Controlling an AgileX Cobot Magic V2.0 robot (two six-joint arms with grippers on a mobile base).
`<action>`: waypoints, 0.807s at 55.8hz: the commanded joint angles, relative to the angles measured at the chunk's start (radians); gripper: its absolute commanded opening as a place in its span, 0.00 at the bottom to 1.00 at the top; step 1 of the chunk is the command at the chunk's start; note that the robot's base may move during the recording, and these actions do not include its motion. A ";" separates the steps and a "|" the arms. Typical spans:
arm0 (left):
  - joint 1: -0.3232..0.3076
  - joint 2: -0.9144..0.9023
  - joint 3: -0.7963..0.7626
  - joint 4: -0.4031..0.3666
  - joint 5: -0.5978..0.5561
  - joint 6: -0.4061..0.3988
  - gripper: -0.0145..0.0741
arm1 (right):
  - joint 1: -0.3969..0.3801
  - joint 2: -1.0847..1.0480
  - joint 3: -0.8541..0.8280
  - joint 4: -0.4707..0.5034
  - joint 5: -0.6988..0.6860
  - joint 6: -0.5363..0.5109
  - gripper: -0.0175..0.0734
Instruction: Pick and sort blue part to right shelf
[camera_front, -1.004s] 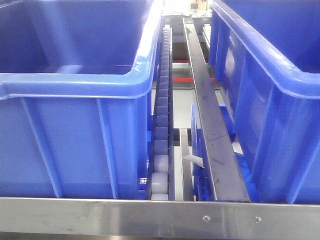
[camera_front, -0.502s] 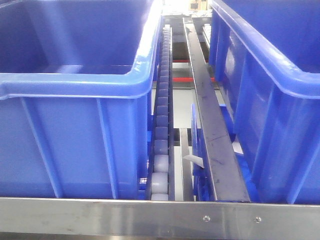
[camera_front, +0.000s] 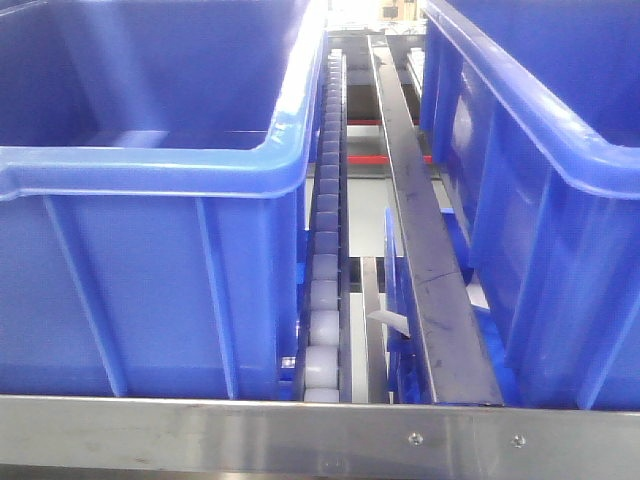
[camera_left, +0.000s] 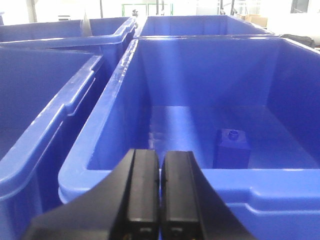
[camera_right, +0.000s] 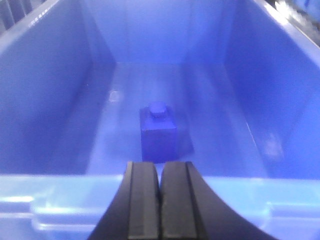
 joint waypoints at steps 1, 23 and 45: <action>0.002 -0.023 0.029 -0.009 -0.088 0.001 0.30 | 0.024 -0.011 0.036 -0.022 -0.153 0.000 0.23; 0.002 -0.023 0.029 -0.009 -0.088 0.001 0.30 | 0.029 -0.011 0.070 -0.022 -0.258 0.024 0.23; 0.002 -0.023 0.029 -0.009 -0.088 0.001 0.30 | 0.029 -0.011 0.070 -0.022 -0.256 0.023 0.23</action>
